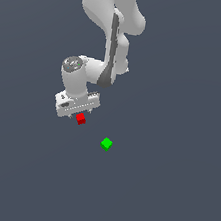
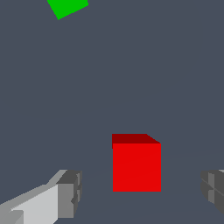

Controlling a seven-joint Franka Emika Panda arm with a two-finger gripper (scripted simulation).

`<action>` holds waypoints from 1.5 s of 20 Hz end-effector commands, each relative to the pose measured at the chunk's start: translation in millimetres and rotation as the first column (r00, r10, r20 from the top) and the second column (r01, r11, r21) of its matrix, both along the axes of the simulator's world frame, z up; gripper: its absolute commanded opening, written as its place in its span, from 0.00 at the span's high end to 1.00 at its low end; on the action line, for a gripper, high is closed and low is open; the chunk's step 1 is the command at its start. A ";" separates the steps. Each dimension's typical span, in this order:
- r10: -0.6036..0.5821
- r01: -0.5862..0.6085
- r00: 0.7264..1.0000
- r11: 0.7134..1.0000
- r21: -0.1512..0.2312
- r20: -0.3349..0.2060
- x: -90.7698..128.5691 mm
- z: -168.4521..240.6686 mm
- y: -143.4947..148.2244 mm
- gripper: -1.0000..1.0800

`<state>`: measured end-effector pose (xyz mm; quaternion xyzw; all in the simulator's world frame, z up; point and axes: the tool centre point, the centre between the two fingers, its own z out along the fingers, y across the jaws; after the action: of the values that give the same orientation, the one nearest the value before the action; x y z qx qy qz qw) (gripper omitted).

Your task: Stack the red cube on top of the green cube.

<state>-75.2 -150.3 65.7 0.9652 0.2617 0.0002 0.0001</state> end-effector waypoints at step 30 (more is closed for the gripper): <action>0.003 -0.003 1.000 1.000 0.000 0.000 -0.1 -35.8 -0.6 1.00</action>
<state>-75.7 -150.8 25.8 0.9648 0.2630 -0.0006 -0.0002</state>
